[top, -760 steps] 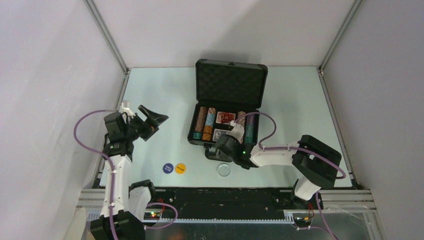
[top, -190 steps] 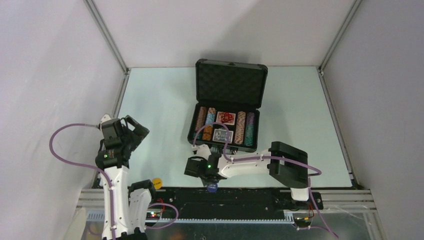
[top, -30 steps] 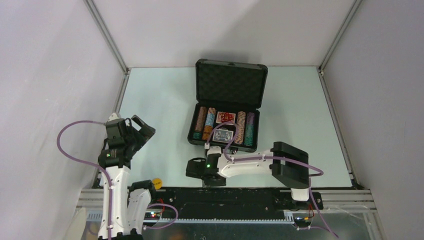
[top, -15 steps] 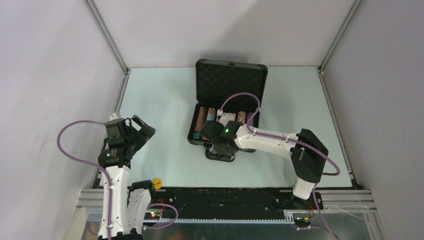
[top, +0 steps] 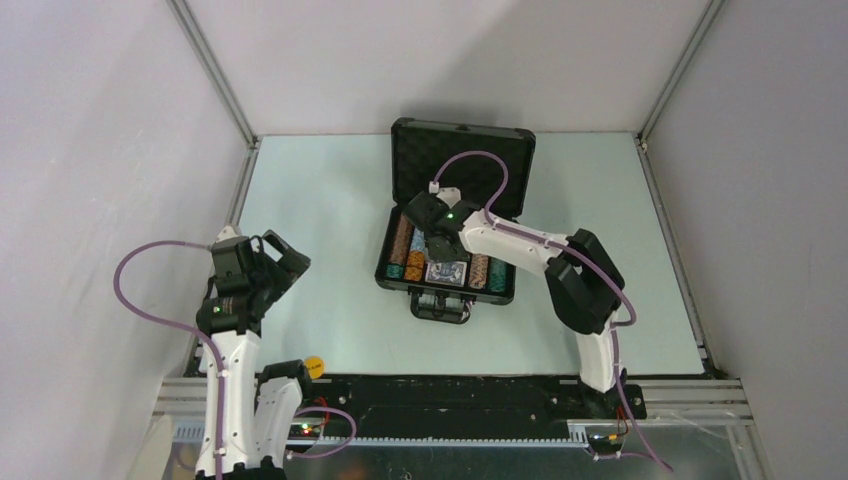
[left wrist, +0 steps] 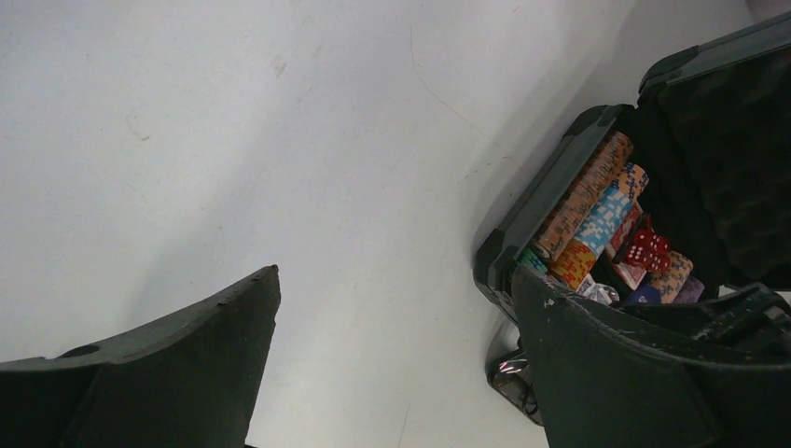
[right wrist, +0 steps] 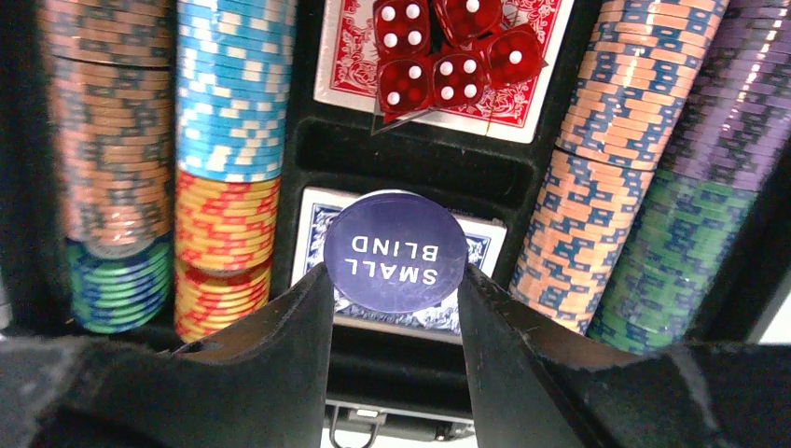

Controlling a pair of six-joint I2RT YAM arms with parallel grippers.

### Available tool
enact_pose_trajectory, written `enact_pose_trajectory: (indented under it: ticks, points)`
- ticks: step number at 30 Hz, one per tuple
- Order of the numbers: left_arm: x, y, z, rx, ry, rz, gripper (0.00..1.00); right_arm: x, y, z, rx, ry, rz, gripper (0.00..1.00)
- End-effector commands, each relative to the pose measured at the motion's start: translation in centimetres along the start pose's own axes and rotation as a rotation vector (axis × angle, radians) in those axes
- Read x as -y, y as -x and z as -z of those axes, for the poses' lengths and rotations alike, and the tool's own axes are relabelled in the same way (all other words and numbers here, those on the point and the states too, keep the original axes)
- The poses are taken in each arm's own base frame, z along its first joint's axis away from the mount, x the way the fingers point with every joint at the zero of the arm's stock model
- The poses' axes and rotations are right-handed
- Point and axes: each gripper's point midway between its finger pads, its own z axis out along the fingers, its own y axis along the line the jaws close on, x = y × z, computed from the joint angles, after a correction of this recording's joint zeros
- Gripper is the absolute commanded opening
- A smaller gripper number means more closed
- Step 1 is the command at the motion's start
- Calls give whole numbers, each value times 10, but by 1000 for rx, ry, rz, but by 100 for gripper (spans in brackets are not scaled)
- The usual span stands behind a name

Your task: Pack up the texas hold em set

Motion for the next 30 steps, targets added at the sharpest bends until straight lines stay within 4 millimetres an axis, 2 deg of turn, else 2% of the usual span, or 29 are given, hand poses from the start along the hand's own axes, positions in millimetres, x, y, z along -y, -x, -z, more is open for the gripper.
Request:
enact_pose_trajectory:
  ticks: [1,6,11,17,22,30]
  points:
    - [3,8,0,28,-4,-25,98,-1,11,-11,14,8,13,44]
    - [3,9,0,29,-3,-25,98,0,6,-21,-7,1,20,44]
    - [3,9,0,31,-3,-26,98,-1,4,-25,-15,4,23,50]
    - [3,9,1,33,-5,-27,98,-1,0,-23,-34,12,21,53]
    - [3,8,0,31,-3,-26,98,-1,-12,-21,-58,11,35,52]
    - [3,8,1,30,-5,-25,98,2,-17,-19,-61,-12,43,68]
